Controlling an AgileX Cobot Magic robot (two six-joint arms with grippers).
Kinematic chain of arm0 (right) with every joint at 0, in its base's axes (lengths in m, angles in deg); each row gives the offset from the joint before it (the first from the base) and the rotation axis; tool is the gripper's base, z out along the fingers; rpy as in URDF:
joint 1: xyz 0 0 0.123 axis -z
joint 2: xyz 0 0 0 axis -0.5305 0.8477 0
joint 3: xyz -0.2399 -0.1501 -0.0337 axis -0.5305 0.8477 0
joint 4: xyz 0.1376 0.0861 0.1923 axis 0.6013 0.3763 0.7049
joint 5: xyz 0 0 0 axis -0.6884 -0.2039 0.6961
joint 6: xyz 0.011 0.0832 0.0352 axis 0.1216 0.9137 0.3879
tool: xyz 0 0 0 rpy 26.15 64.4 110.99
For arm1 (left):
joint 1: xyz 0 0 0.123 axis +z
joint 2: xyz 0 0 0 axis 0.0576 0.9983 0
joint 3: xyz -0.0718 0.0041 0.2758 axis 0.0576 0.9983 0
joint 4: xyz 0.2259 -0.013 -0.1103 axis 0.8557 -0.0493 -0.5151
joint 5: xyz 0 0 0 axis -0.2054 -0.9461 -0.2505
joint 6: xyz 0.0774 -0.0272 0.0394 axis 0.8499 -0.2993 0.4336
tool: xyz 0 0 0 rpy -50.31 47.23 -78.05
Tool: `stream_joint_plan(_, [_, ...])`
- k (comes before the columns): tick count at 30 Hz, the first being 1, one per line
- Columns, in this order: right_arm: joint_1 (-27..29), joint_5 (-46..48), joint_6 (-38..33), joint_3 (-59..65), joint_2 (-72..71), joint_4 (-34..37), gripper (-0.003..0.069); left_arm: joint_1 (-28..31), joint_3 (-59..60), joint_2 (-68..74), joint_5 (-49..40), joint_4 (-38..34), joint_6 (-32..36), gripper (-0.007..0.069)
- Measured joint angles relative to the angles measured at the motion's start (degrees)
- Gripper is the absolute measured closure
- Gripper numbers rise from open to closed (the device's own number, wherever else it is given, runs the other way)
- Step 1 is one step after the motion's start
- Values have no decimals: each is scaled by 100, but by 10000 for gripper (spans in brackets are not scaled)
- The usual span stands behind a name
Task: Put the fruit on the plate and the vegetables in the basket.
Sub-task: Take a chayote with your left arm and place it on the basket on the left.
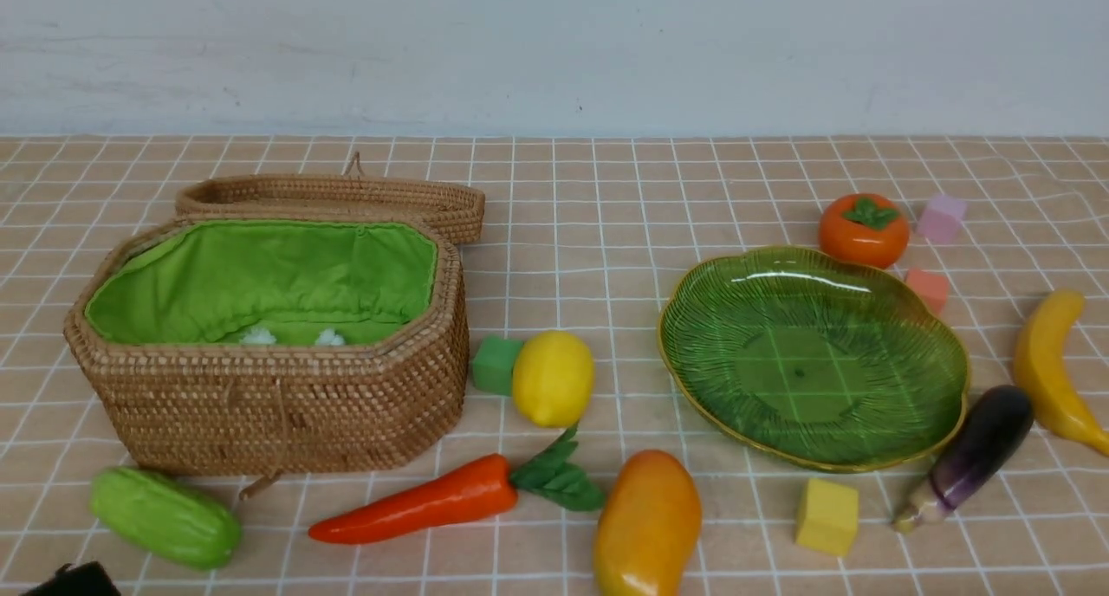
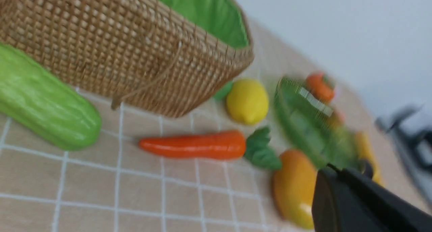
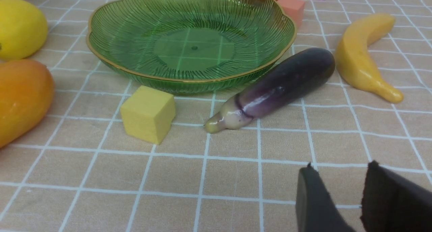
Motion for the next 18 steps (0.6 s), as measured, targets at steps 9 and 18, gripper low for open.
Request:
stream_joint_plan(9, [0,0,0,0,0,0,414,0,-969,2412,-222,-71,2343,638])
stream_joint_plan(18, [0,-453,892,60,0,1316,414,0,-1706,3532,-865,-243,3810,638])
